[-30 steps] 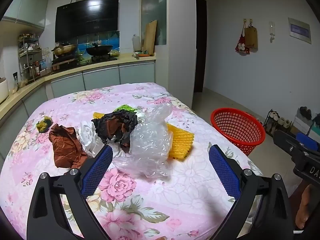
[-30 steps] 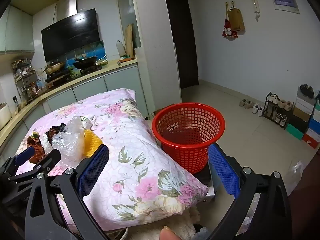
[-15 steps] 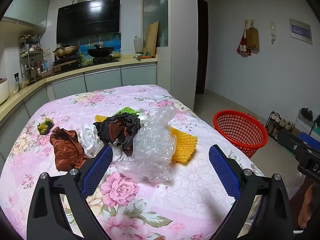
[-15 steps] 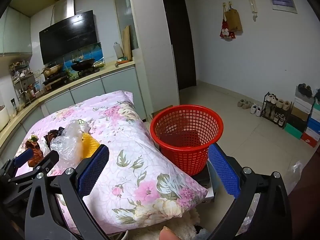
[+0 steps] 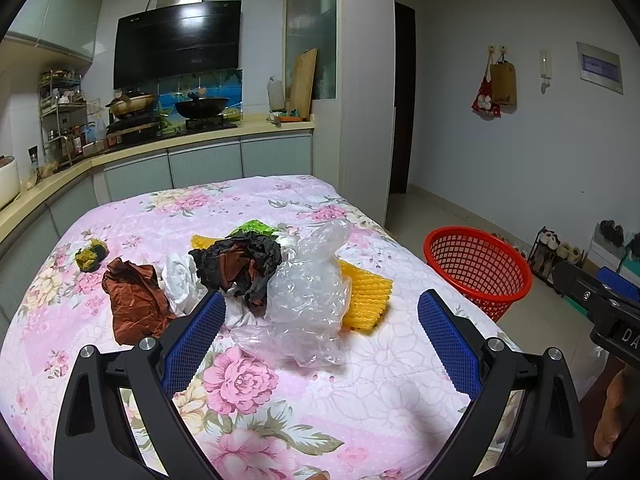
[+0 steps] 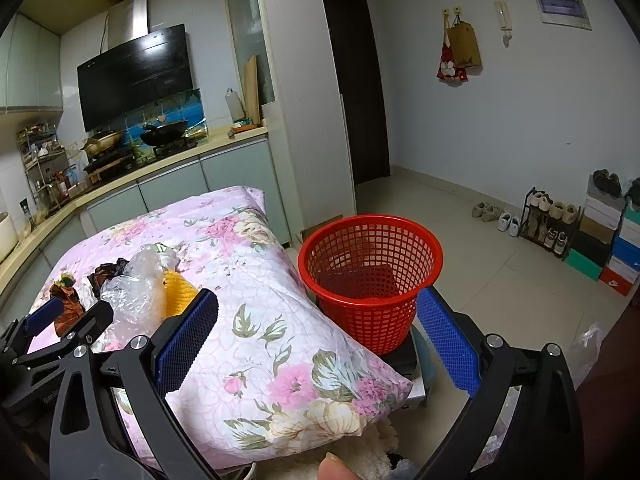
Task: Collect trash
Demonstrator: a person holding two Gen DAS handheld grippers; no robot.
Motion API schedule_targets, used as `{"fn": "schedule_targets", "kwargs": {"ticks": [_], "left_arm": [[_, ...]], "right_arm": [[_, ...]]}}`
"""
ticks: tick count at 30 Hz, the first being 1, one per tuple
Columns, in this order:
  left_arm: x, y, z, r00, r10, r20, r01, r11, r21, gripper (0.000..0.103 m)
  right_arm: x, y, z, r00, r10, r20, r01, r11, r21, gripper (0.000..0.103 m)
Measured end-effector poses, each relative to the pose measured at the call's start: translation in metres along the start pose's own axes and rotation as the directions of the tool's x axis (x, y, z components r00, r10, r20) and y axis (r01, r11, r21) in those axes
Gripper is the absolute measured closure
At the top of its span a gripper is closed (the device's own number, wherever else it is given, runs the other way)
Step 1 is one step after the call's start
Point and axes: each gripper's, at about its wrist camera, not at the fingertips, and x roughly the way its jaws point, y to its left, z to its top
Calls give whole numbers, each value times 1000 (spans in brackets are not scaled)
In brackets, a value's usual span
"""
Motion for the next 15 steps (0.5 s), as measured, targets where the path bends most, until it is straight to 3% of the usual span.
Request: {"fn": "schedule_targets", "kwargs": {"ticks": [15], "left_arm": [[-1,-11,4,999,-45,9,44,999,24,9]], "right_arm": [[2,-7,-2,1000,-27,-15,27,999,23,7]]}}
